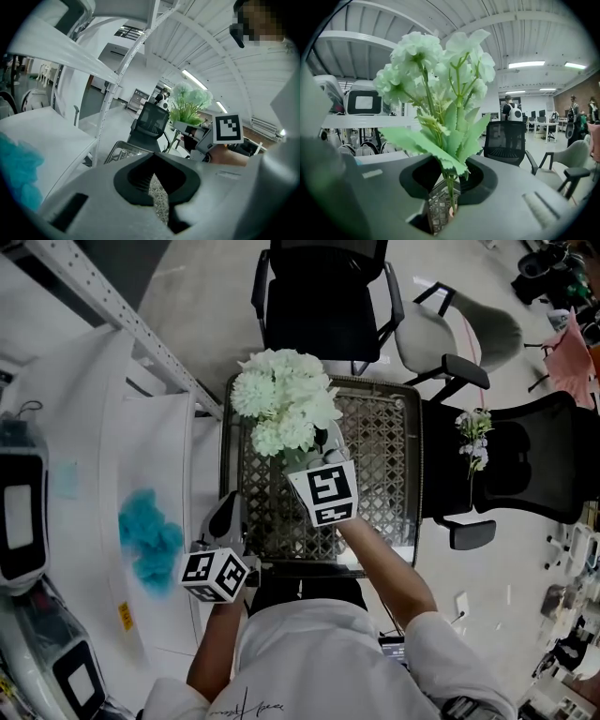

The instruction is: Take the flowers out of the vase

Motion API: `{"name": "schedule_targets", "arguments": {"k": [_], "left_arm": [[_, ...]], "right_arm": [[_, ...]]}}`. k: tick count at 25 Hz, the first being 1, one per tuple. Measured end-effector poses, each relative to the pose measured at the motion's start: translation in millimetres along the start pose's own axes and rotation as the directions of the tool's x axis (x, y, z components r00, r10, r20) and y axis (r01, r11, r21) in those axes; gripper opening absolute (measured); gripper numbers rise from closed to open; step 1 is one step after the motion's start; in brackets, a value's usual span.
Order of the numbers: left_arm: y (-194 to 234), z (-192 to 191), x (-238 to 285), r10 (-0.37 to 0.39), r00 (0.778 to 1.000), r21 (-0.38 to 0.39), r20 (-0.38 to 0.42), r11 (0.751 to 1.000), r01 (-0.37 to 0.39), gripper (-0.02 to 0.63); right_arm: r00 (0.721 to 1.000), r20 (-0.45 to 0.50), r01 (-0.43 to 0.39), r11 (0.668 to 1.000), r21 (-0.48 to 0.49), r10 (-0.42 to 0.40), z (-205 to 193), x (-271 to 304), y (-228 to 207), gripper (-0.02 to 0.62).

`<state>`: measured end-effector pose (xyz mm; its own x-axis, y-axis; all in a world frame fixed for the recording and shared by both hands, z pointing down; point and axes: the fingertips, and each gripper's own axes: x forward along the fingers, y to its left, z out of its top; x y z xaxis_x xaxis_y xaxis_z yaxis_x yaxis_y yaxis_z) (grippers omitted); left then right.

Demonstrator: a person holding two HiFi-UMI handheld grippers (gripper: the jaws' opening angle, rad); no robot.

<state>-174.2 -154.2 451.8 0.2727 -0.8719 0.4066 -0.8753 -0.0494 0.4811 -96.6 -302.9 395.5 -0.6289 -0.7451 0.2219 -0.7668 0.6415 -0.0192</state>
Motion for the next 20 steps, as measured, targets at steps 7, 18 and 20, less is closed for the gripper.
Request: {"name": "schedule_targets", "arguments": {"k": [7, 18, 20], "left_arm": [[-11.2, 9.5, -14.6, -0.033, 0.999, -0.033, 0.030, 0.999, 0.034, -0.002], [-36.8, 27.3, -37.9, -0.079, 0.993, 0.016, 0.085, 0.997, 0.078, -0.002], [-45.9, 29.2, -43.2, -0.088, 0.992, 0.064, 0.093, 0.995, 0.082, -0.002]], "right_arm": [[1.000, 0.000, 0.013, 1.000, 0.006, -0.013, 7.0, -21.5, 8.5, 0.092], [1.000, -0.008, 0.014, 1.000, 0.024, -0.013, 15.2, -62.5, 26.5, 0.092], [1.000, -0.010, 0.016, 1.000, 0.021, -0.016, 14.7, -72.3, 28.2, 0.092]]}}
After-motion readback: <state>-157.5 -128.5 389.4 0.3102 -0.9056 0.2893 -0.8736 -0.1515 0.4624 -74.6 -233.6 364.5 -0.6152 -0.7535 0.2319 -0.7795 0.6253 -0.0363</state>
